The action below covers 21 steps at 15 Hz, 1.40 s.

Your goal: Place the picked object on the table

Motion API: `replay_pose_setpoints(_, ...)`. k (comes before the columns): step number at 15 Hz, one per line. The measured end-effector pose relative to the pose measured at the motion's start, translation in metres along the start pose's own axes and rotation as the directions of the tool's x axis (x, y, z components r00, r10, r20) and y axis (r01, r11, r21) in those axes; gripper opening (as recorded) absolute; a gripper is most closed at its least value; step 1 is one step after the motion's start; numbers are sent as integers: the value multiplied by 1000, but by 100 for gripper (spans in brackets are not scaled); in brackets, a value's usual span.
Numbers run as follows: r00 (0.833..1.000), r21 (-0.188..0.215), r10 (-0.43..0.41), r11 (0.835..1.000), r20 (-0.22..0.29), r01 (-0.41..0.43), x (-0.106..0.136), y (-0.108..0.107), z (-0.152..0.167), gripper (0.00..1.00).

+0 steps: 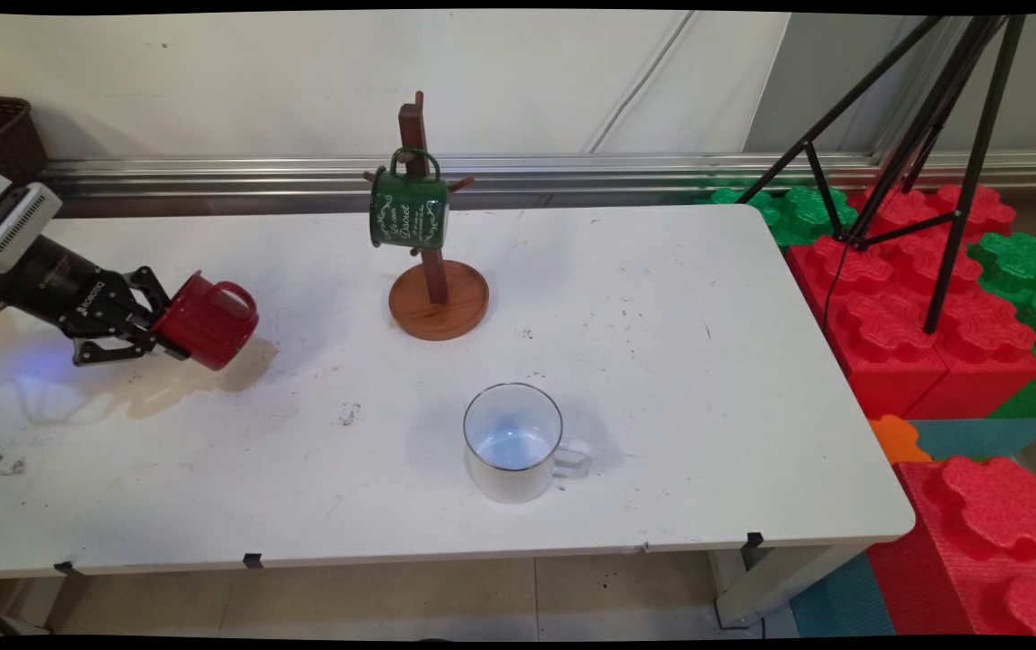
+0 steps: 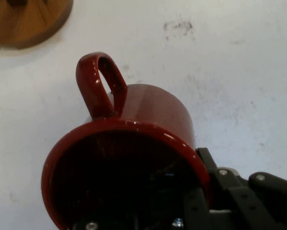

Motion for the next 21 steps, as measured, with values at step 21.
replay_pose_setpoints(21,990,-17,44,999,135,-42,5,2,24,0)
